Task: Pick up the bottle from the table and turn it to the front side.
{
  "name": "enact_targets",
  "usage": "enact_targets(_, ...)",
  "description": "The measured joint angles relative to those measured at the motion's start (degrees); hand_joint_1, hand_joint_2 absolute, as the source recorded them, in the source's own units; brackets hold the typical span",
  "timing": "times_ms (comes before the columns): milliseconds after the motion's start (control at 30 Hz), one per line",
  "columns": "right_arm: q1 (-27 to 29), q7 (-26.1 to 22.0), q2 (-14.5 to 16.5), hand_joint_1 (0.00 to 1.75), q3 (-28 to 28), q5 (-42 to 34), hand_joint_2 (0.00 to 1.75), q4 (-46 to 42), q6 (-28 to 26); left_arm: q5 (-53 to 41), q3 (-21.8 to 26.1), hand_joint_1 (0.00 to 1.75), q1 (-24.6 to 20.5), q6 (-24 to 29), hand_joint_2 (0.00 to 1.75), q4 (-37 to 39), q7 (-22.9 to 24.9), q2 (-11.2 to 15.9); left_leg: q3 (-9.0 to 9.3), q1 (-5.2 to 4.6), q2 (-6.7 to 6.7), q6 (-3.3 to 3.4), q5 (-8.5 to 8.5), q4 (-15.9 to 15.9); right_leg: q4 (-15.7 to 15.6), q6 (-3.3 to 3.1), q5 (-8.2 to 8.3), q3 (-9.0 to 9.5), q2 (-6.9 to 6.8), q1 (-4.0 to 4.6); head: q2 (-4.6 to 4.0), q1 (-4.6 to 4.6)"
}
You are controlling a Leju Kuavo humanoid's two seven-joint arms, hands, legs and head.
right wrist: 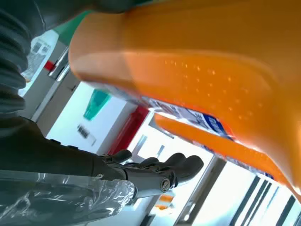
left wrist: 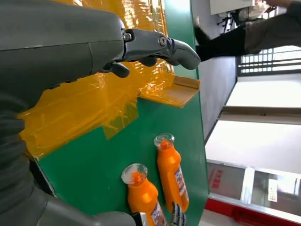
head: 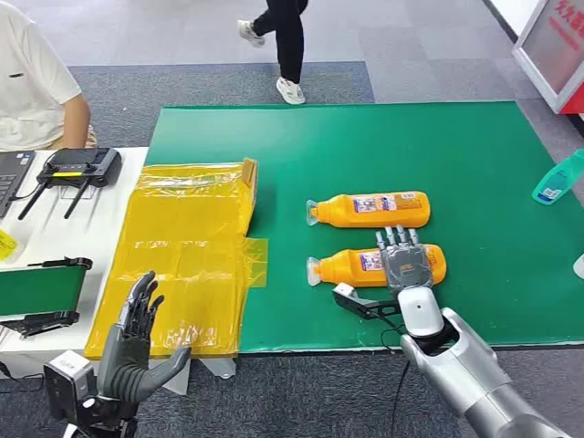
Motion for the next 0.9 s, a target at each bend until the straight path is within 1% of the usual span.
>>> enact_targets(200, -0.6, -3.8, -1.2, 0.00, -2.6, -3.0, 1.75, 2.5, 0.8, 0.8, 0.0, 0.00, -0.1, 0.3, 1.75, 0.4, -0.3, 0.2, 0.00, -0.01, -0.01, 0.00, 0.00, 0.0, 0.0, 0.02, 0.02, 0.01, 0.00, -0.01, 0.00, 0.00)
enact_targets(333, -1.7, -5.4, -2.4, 0.00, -3.8, -5.4, 1.75, 5.0, 2.2, 1.9, 0.0, 0.00, -0.5, 0.4, 1.75, 0.5, -1.0, 0.5, 0.02, -0.01, 0.00, 0.00, 0.00, 0.0, 0.0, 0.03, 0.02, 0.02, 0.00, -0.02, 0.00, -0.01)
enact_targets(600, -4.8, -7.3, -5.3, 0.00, -4.0, -6.8, 1.75, 10.3, 2.8, 2.1, -0.4, 0.00, -0.8, 0.6, 1.75, 0.5, -1.2, 1.1, 0.02, -0.03, 0.00, 0.07, 0.05, 0.0, 0.0, 0.09, 0.08, 0.06, 0.00, -0.04, 0.00, 0.00)
enact_targets(900, -5.6, -7.9, -6.1, 0.00, -3.5, -8.1, 1.75, 11.7, 2.4, 2.3, -1.3, 0.00, -0.8, 1.0, 1.75, 0.5, -1.2, 1.5, 0.03, -0.03, 0.00, 0.12, 0.09, 0.0, 0.0, 0.11, 0.10, 0.08, 0.00, -0.04, 0.00, 0.00)
